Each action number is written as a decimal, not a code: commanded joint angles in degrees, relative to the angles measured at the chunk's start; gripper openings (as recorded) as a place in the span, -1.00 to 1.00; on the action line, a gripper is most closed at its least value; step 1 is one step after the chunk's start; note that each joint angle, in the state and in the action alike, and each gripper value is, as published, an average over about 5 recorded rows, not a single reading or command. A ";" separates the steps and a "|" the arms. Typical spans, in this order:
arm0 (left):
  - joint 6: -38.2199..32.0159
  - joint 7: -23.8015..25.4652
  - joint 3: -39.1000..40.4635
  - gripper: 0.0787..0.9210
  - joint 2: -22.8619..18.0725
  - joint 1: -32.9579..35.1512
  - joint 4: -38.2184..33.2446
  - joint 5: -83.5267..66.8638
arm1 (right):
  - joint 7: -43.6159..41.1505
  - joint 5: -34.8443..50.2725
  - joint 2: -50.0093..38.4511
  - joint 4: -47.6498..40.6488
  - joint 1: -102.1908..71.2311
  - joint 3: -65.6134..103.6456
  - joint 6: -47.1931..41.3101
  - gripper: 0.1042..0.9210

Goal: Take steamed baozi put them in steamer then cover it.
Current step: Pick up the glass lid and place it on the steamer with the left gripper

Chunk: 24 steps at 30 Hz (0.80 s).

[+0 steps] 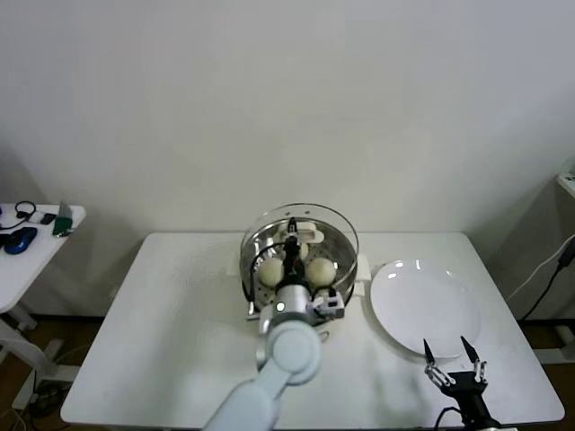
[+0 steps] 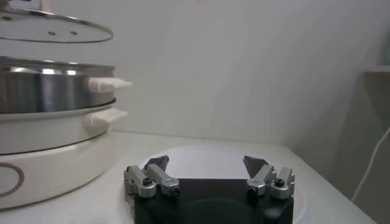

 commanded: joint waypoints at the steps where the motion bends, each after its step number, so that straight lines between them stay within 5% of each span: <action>1: -1.02 0.67 1.64 -0.85 -6.34 1.46 5.58 8.72 | 0.00 -0.05 -0.13 -0.53 0.37 0.13 -0.28 0.76; 24: -0.79 -1.66 -1.49 -0.85 -2.89 2.79 6.23 5.82 | -0.38 -0.42 0.42 -1.43 0.04 -0.48 0.60 0.76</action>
